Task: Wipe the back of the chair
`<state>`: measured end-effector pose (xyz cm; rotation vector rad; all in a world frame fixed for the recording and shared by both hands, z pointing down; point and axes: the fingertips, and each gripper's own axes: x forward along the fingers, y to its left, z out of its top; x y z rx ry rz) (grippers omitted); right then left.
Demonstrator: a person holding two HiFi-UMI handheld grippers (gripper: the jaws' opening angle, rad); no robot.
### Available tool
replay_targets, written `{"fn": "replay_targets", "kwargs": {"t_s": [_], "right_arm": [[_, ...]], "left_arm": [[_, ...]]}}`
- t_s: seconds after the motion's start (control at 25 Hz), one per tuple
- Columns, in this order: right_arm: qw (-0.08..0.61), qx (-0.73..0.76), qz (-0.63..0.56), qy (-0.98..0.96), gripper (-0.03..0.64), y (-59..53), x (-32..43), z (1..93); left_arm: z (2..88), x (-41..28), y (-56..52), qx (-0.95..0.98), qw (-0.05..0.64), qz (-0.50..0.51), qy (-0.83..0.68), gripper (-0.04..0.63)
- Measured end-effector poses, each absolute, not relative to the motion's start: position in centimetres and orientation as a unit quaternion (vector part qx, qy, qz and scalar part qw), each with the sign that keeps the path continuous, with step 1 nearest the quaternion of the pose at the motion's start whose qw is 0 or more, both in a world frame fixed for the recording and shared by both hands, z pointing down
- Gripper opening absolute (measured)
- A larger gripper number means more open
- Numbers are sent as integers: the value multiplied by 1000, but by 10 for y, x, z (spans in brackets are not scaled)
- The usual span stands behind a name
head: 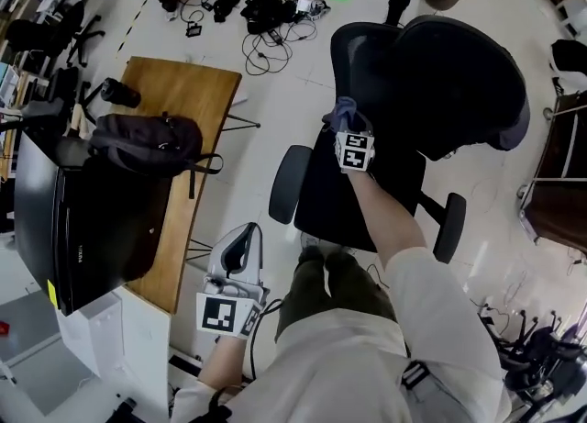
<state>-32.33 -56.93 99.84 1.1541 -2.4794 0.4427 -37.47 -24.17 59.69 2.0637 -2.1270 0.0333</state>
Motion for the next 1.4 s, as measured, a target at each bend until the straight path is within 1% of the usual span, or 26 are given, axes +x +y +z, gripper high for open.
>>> {"fn": "replay_targets", "kwargs": {"t_s": [0.12, 0.2, 0.36, 0.56, 0.68, 0.76, 0.84, 0.96, 1.04, 1.16, 1.28, 1.4], "right_arm": [[188, 438, 162, -864, 44, -574, -276, 1011], [189, 463, 167, -850, 45, -583, -230, 1011], [200, 523, 172, -811, 46, -600, -113, 981], [207, 598, 202, -747, 46, -616, 28, 987], [192, 601, 213, -746, 46, -620, 60, 984], [178, 596, 200, -757, 46, -623, 53, 967], [143, 587, 198, -772, 46, -611, 27, 940], [99, 524, 178, -827, 46, -556, -63, 897], [91, 469, 175, -861, 46, -514, -138, 892], [132, 414, 179, -883, 46, -483, -231, 950], [176, 401, 191, -879, 46, -495, -280, 1043], [151, 402, 181, -885, 46, -517, -320, 1066]], "left_arm": [[603, -347, -267, 720, 84, 15, -688, 15], [602, -330, -285, 737, 85, 20, -670, 15], [574, -297, -316, 765, 93, 32, -637, 15], [581, -253, -356, 794, 97, 50, -598, 15], [584, -226, -372, 804, 97, 57, -584, 15], [584, -216, -378, 807, 100, 54, -580, 15], [582, -215, -377, 807, 100, 48, -580, 15], [580, -232, -361, 802, 98, 39, -588, 15], [582, -252, -347, 791, 102, 34, -602, 15], [594, -283, -325, 772, 101, 29, -627, 15], [630, -311, -302, 752, 100, 38, -651, 15], [677, -338, -270, 729, 122, 57, -671, 15]]}}
